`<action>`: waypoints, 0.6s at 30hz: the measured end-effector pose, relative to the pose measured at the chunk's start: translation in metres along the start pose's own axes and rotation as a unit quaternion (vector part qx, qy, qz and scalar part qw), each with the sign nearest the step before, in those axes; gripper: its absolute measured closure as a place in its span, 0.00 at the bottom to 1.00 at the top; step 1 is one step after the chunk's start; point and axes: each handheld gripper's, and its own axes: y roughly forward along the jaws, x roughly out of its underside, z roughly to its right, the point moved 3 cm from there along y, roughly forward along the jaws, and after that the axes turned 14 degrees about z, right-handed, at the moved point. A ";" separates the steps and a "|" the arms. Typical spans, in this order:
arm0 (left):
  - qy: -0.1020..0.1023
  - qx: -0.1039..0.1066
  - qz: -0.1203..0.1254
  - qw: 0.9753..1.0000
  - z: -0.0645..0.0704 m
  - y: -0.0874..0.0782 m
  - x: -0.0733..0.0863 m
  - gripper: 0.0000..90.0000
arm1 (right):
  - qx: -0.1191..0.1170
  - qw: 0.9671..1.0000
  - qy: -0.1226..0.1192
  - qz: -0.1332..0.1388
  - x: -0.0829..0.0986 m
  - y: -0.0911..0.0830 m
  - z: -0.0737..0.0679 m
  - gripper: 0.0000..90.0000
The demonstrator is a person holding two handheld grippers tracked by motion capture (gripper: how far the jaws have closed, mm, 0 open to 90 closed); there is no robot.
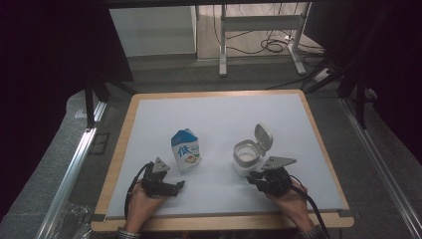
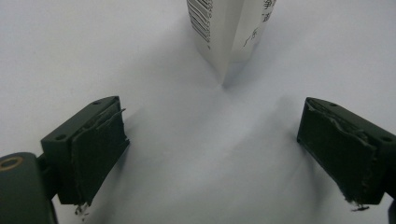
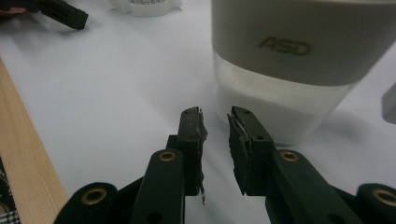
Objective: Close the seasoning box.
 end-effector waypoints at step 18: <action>0.005 -0.001 0.002 1.000 0.000 0.001 0.001 0.07 | 0.042 0.999 0.024 0.024 -0.007 -0.018 0.027 0.82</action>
